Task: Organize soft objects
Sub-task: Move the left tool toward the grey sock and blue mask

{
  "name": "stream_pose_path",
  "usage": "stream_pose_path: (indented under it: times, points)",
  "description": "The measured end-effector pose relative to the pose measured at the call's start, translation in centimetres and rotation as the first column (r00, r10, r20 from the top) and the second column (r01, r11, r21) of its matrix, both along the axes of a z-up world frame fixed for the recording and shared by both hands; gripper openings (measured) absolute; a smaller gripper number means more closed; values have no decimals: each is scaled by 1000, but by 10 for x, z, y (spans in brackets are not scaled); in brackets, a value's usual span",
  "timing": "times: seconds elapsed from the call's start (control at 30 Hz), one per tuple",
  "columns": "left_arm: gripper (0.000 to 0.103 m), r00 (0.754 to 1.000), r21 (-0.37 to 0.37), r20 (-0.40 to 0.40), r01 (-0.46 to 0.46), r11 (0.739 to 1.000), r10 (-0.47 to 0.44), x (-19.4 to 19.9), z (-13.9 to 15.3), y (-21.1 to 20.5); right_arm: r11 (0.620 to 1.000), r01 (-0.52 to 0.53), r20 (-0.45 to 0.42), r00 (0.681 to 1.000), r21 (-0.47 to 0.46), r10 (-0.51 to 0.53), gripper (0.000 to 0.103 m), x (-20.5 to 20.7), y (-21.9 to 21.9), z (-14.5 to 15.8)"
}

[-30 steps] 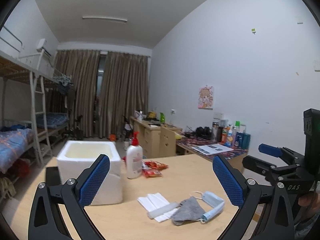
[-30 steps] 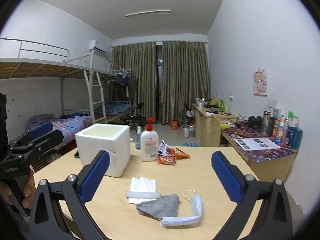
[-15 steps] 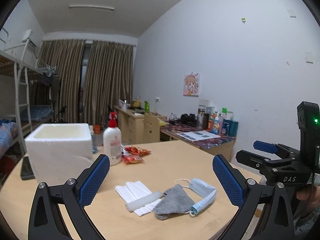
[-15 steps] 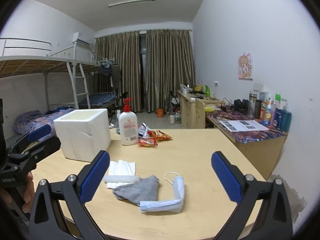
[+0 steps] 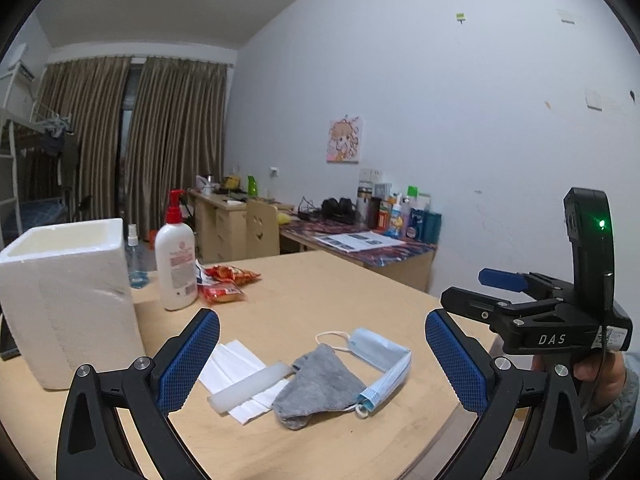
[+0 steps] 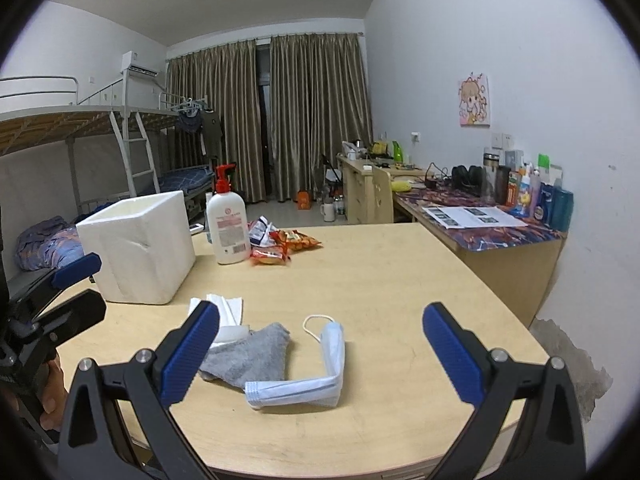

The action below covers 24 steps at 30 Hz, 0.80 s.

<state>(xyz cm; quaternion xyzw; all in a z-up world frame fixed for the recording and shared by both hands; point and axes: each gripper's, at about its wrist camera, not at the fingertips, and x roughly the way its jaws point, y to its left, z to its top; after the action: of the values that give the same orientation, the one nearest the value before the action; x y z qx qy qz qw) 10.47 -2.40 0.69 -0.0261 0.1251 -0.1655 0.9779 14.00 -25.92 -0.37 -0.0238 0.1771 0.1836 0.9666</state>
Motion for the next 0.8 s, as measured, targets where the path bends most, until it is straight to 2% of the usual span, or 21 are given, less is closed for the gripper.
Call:
stream_pose_path:
  times: [0.3,0.5,0.63,0.8]
  points:
    - [103,997,25,-69,46,999,-44,20,-16,-9,1000,24,-64,998,3,-24,103,15,-7,-12]
    - [103,981,-29,-162,106,994,-109,39,-31,-11,999,32,-101,994,-18,-34,103,24,-9,-22]
    - [102,976,-21,-191,100,995,-103,48,-38,-15,999,32,-121,992,-21,-34,103,31,-10,-28]
    - [94,964,-8,-238,118,993,-117,58,-47,-21,999,45,-152,987,-22,-47,103,40,-15,-37]
